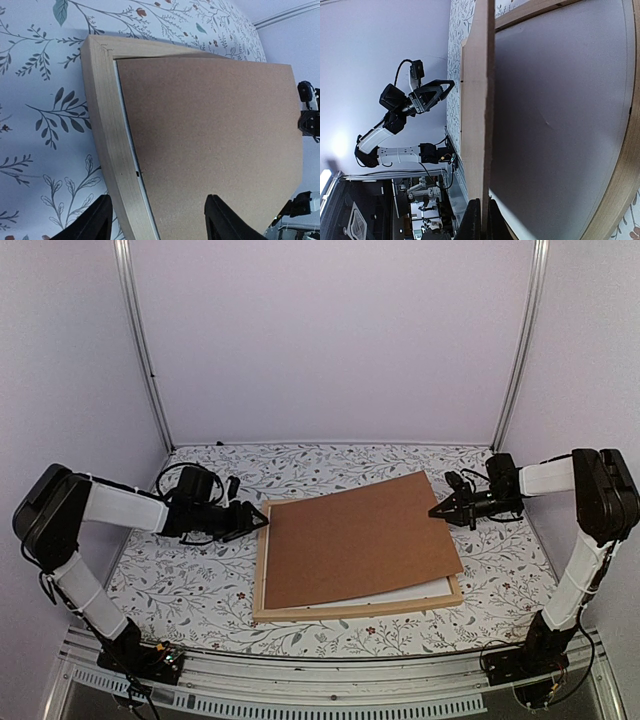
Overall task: Put the photo into the frame
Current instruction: Place the backboard in position.
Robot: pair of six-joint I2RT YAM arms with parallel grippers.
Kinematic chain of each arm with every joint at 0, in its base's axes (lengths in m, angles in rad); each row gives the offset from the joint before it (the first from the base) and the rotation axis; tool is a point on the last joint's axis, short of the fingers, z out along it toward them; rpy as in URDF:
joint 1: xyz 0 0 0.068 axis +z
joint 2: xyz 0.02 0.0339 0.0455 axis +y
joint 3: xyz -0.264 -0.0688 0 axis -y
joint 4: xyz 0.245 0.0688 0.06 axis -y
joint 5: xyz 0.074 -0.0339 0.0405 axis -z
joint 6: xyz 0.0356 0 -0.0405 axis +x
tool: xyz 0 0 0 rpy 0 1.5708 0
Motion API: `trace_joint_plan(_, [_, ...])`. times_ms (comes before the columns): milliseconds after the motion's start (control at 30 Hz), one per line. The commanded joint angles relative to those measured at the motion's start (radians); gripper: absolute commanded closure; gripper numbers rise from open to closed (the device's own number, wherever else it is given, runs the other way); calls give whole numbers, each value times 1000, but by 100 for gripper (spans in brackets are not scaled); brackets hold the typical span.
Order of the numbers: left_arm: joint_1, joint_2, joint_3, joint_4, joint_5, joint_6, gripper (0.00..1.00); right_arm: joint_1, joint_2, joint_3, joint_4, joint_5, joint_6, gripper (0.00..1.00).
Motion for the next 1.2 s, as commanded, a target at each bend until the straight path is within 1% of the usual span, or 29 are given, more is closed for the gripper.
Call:
trace_joint_plan(0, [-41,33,31,8,-23,-17,34,-3,15,7,70,98,-20,100])
trace_joint_plan(300, [-80,74,48,3,-36,-33,34,-1,18,7,81,126,-15,100])
trace_joint_plan(467, [-91,75,49,7,-39,-39,34,29,16,5,82,144,-14,100])
trace_joint_plan(733, [-112,90,40,27,-37,-53,34,62,6,-31,143,172,32,97])
trace_joint_plan(1000, [-132,94,37,43,-42,-70,34,93,-3,-76,176,263,73,87])
trace_joint_plan(1167, [-143,99,31,54,-44,-78,34,95,-21,-103,191,308,92,75])
